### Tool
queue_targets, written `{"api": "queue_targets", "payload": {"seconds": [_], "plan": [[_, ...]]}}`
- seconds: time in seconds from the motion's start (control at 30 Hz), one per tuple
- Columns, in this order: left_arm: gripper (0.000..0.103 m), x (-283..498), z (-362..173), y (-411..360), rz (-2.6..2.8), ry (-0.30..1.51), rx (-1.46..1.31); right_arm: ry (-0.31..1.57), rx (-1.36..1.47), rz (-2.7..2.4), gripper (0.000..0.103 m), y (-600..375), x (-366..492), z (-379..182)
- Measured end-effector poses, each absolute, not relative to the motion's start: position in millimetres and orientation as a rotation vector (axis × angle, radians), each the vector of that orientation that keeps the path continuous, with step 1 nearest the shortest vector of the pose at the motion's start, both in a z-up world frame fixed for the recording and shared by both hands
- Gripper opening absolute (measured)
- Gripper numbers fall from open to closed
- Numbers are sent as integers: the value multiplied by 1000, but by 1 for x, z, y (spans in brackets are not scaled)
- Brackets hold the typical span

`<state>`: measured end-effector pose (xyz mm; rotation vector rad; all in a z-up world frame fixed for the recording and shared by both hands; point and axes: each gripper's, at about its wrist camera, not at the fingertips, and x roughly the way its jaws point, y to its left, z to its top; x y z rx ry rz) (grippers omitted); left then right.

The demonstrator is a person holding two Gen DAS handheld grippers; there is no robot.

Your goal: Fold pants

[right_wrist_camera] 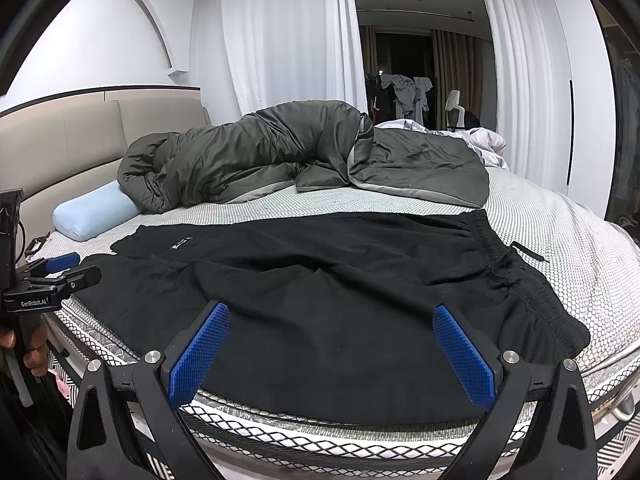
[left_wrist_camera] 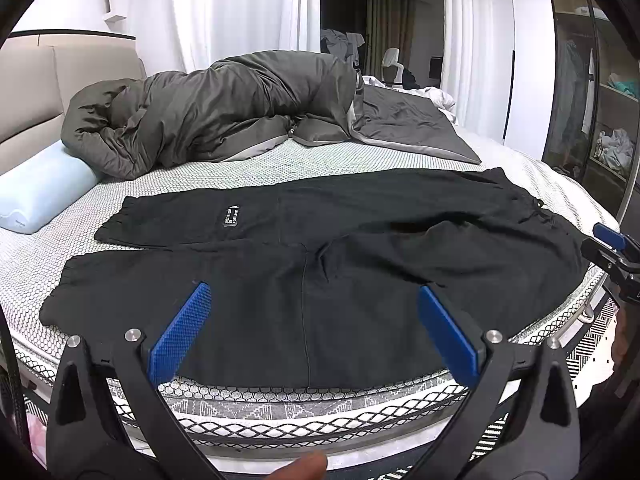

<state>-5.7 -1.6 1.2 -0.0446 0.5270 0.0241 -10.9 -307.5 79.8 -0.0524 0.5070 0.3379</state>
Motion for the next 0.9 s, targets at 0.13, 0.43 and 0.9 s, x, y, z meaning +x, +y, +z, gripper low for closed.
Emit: {"api": "queue_targets", "payload": {"seconds": [0.13, 0.43, 0.9], "plan": [[102, -6, 1, -2, 24, 527, -44, 507, -52, 339, 103, -308, -11, 80], [102, -6, 1, -2, 24, 526, -44, 507, -54, 338, 103, -308, -11, 80], [102, -7, 3, 7, 28, 532, -72, 515, -52, 342, 103, -310, -10, 81]]}}
